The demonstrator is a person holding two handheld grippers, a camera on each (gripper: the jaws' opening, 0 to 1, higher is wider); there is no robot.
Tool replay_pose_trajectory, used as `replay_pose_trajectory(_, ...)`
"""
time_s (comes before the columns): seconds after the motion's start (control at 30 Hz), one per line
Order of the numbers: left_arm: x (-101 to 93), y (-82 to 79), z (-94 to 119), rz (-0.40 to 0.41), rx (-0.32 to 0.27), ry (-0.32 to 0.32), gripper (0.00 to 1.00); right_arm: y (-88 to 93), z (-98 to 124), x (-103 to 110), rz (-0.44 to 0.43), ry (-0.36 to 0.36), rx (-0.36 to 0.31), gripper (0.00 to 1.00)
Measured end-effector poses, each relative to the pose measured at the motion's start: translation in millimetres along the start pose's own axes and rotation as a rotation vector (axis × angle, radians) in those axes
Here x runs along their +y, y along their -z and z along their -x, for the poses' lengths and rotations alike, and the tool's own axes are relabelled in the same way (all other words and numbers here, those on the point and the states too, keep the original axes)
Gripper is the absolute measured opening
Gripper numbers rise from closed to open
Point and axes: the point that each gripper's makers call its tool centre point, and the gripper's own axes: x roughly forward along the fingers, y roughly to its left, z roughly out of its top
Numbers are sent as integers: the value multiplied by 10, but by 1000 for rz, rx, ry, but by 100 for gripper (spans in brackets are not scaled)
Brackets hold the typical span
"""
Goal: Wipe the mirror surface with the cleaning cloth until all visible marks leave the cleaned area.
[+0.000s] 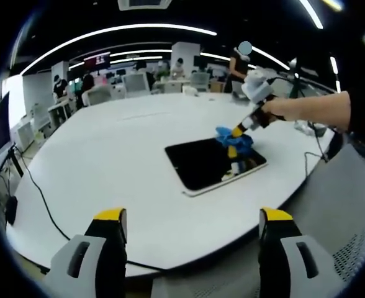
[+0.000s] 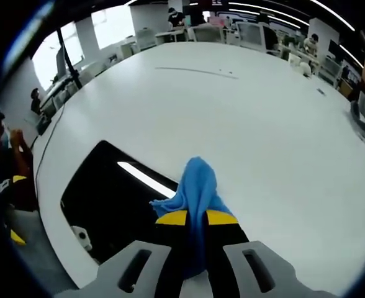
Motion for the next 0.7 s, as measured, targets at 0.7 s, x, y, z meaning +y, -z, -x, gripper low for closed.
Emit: replay_pose_trajectory(0.7, -19, -61, 4, 9, -42, 20, 88, 11, 4, 96, 1, 16, 16, 4)
